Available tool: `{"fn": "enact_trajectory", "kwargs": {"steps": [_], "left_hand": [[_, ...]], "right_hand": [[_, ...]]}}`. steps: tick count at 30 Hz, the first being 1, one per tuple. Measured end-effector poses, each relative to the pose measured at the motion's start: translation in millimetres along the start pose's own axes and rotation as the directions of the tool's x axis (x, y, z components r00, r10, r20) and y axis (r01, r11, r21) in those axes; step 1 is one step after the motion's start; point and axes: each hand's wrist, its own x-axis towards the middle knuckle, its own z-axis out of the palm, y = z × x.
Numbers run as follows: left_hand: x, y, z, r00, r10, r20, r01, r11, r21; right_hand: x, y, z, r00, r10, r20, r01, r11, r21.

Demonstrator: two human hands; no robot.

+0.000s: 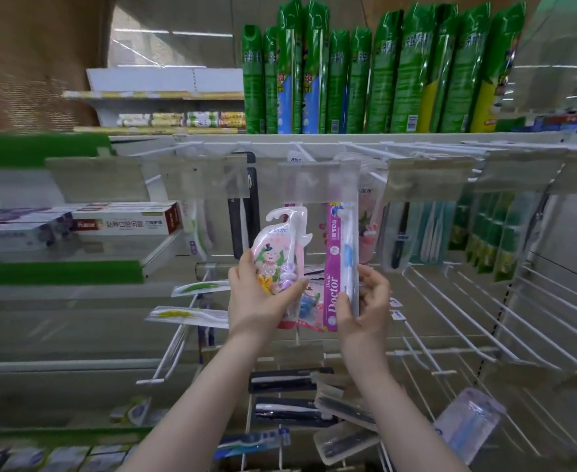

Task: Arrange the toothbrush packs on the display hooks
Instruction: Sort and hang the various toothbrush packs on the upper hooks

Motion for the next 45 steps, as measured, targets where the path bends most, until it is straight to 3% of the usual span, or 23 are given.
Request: {"fn": "enact_trajectory", "kwargs": {"steps": [13, 31, 45], "left_hand": [[15, -10, 1, 0.994, -0.107, -0.026, 0.101, 0.978, -0.181], [30, -21, 2, 0.99, -0.132, -0.047, 0.122, 0.977, -0.176], [42, -17, 9, 0.99, -0.128, -0.065, 0.116, 0.98, -0.163]], "right_hand": [[19, 10, 10, 0.993, -0.067, 0.101, 0.07, 0.997, -0.027], [42, 24, 26, 0.979, 0.041, 0.201, -0.01, 0.988, -0.154], [70, 21, 39, 0.972, 0.093, 0.214, 0.001, 0.914, -0.405]]}}
